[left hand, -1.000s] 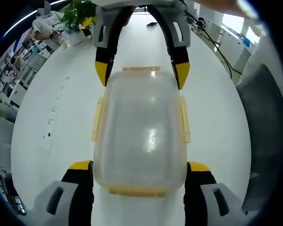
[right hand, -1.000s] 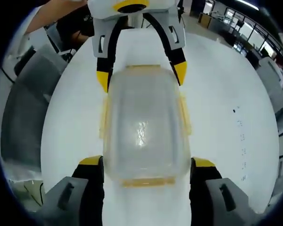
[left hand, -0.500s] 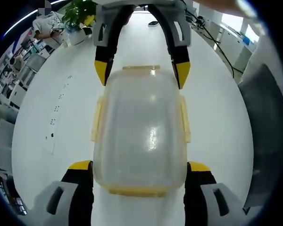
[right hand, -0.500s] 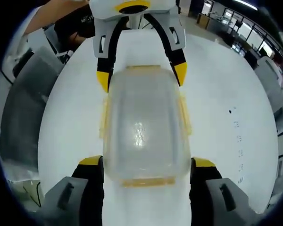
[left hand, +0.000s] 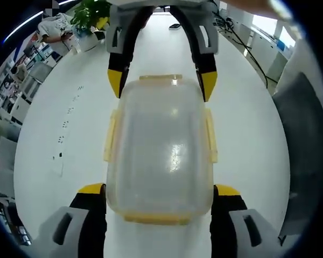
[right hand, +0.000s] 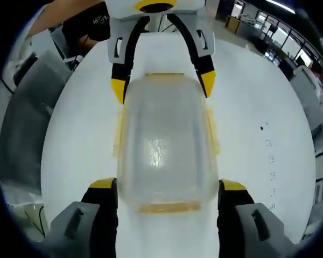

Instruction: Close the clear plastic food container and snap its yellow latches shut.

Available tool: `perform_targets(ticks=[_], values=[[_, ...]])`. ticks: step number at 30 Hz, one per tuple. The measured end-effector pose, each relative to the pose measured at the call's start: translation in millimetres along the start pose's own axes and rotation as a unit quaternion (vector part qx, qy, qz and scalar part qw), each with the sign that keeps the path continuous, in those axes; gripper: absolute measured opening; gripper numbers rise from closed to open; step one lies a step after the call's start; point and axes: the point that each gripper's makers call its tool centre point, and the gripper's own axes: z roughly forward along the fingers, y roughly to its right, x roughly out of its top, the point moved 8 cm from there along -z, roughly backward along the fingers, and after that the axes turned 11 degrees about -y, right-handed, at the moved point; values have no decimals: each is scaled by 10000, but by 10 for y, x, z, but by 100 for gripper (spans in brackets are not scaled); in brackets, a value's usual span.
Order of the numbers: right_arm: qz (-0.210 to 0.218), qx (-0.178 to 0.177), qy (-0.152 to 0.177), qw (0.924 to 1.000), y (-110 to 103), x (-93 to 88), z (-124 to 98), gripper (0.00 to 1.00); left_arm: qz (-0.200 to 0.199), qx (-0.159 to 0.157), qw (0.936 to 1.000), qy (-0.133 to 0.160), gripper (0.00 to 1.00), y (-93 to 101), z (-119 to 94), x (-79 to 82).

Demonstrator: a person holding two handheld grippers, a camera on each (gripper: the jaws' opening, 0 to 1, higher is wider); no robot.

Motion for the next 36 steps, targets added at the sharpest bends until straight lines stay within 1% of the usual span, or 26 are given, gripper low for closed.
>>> perform_targets(ticks=[4, 7, 8, 9, 12, 15, 17, 20, 24, 26, 27, 29, 30, 33, 34, 36], values=[[50, 35, 0, 10000, -26, -1, -10, 74, -17, 38, 10000, 10, 77, -10, -15, -3], [104, 45, 46, 9999, -43, 10, -24, 79, -38, 124, 9999, 62, 81, -34, -43, 3], [115, 31, 48, 9999, -43, 13, -28, 80, 52, 182, 9998, 110, 83, -40, -58, 11], [115, 10, 50, 9999, -46, 14, -37, 80, 46, 189, 9997, 112, 85, -39, -65, 13], [124, -8, 56, 9999, -61, 10, -61, 80, -27, 171, 9997, 153, 86, -31, -92, 21], [160, -60, 72, 9998, -50, -3, -88, 83, -87, 218, 9995, 187, 90, -16, -120, 18], [168, -85, 82, 9998, -71, -12, -124, 82, -89, 235, 9995, 197, 90, 3, -142, 14], [213, -173, 122, 9995, -106, -17, -197, 83, -162, 299, 9988, 348, 94, 41, -199, 31], [273, -247, 188, 9991, -174, -22, -284, 82, -304, 391, 9971, 582, 95, 95, -290, 47], [329, -334, 228, 9986, -202, -30, -326, 82, -472, 427, 9958, 662, 95, 134, -326, 45], [359, -355, 252, 9984, -181, -14, -332, 82, -543, 458, 9948, 723, 96, 147, -343, 45], [448, -381, 346, 9977, -206, -32, -379, 82, -604, 655, 9915, 951, 99, 159, -386, 55], [470, -406, 355, 9974, -220, -42, -393, 83, -609, 774, 9897, 1039, 99, 184, -429, 47], [508, -457, 384, 9969, -280, -59, -435, 83, -708, 814, 9863, 1250, 99, 248, -501, 37], [527, -483, 393, 9967, -310, -65, -456, 83, -832, 819, 9844, 1316, 99, 271, -531, 22], [572, -528, 433, 9960, -356, -70, -491, 83, -907, 915, 9817, 1400, 99, 298, -578, 0]])
